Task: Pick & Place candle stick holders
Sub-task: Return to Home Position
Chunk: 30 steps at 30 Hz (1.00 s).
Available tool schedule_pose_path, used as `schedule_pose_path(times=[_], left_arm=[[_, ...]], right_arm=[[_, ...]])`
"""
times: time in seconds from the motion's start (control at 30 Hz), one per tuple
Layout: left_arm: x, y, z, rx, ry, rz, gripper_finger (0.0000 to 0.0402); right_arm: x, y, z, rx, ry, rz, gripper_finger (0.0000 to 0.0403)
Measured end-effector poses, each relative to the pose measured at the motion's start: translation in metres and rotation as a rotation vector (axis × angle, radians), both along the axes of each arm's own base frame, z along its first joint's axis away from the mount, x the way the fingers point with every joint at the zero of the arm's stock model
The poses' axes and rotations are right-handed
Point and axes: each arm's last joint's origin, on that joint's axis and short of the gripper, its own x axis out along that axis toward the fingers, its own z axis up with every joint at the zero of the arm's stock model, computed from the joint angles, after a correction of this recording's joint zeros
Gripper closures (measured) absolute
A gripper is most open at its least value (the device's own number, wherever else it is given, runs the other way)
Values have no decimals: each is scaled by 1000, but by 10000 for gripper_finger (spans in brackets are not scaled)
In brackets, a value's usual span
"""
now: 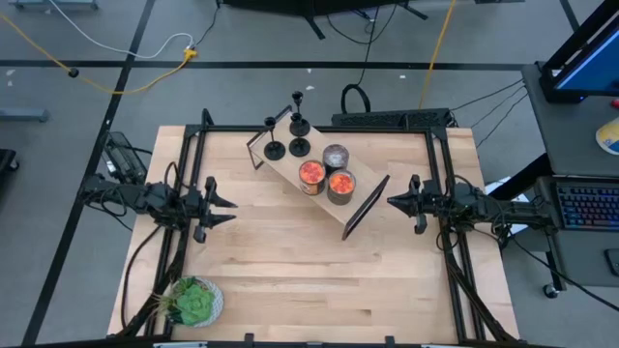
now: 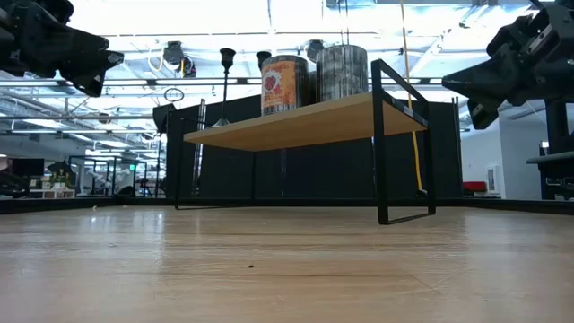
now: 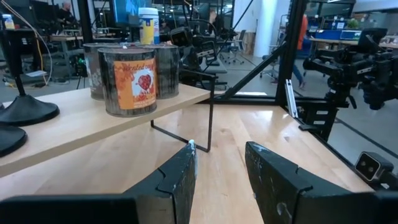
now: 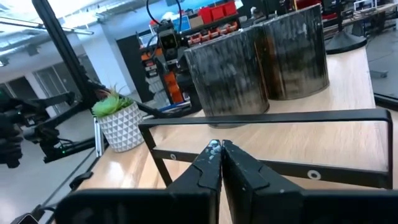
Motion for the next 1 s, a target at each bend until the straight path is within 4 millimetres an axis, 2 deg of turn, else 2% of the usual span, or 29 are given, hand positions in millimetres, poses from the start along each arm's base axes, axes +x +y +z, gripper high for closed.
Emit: schedule_pose_path(times=[0.37,0.6,1.0], left_arm=[[-3,1,-3,56,-17,0,256],[5,-1,-23,53,-88,17,256],[4,-2,-24,48,-80,-34,256]], right_arm=[[0,0,-2,-4,19,15,394],[0,0,-1,-1,12,14,394],[0,0,-1,-3,13,14,394]])
